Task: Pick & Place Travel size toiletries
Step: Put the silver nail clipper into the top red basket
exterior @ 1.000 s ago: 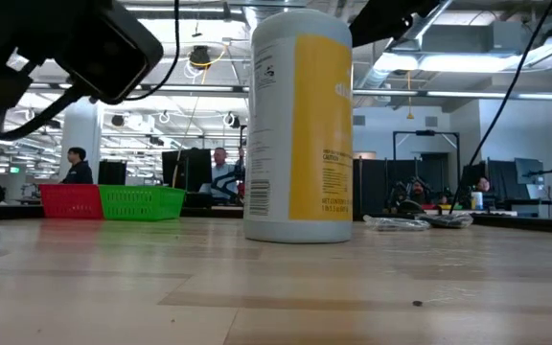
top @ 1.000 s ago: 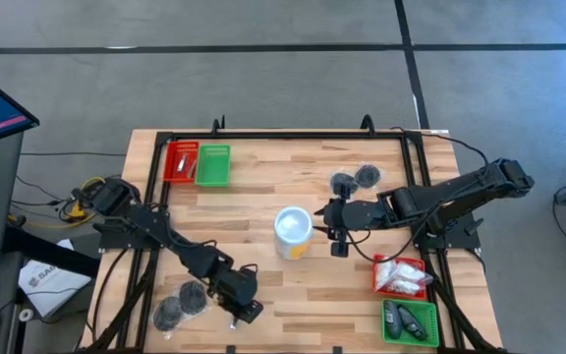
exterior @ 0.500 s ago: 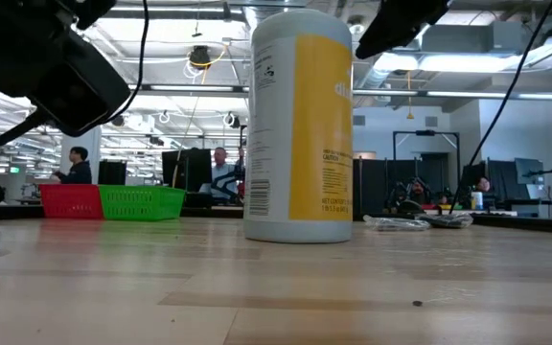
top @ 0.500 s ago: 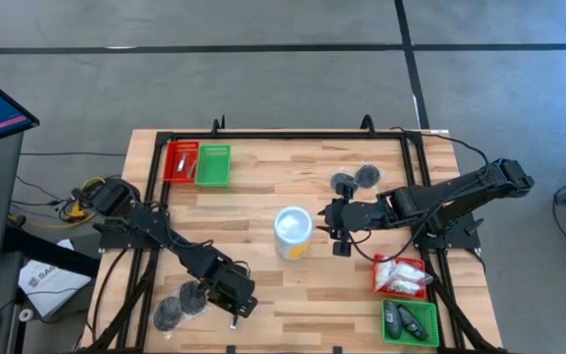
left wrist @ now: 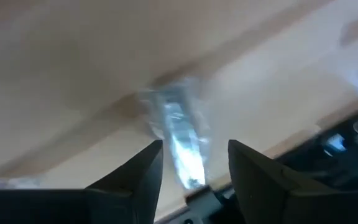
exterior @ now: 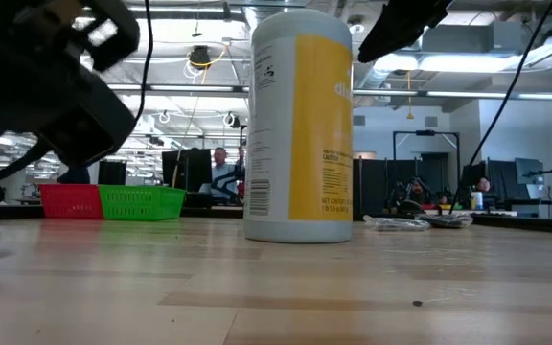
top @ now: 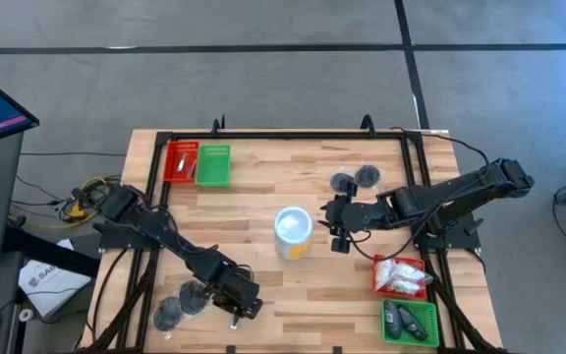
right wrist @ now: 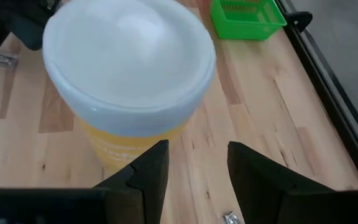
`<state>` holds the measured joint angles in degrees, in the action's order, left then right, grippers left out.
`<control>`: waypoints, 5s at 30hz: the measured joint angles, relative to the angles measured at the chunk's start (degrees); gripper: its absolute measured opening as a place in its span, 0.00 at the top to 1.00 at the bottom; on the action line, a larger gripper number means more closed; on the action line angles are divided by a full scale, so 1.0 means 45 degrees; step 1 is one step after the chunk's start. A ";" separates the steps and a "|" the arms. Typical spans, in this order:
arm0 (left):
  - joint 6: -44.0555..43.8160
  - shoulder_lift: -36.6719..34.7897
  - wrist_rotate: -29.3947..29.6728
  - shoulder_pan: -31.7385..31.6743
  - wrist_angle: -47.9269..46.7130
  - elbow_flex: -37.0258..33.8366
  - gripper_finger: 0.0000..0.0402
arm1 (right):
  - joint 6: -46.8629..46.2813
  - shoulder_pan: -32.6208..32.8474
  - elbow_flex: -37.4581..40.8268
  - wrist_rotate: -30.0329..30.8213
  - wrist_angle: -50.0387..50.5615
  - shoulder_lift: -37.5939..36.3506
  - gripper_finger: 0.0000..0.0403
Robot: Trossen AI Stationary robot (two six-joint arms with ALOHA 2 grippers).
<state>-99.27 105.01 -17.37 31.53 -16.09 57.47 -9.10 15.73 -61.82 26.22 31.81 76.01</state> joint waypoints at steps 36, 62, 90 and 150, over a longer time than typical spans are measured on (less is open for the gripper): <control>0.0972 0.0863 0.0356 0.0139 -0.0446 0.0031 0.91 | -0.0093 -0.0002 -0.0005 -0.0004 0.0223 0.0000 0.62; 0.3018 -0.6223 0.7653 -0.2389 -0.9960 -0.0068 0.90 | -0.0233 -0.0002 -0.0005 -0.0010 0.0049 -0.0005 0.62; 0.8202 -0.8864 0.8985 -0.9238 -1.3063 -0.0034 0.91 | -0.0232 -0.0002 -0.0005 -0.0010 -0.0159 -0.0005 0.62; 1.5728 -0.8835 0.6853 -2.0108 -0.5526 -0.4245 0.76 | -0.0330 -0.0002 -0.0005 -0.0049 -0.0197 0.0044 0.62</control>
<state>-28.49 65.25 13.47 -58.96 -40.95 38.37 -10.59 15.73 -61.84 26.00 30.93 76.20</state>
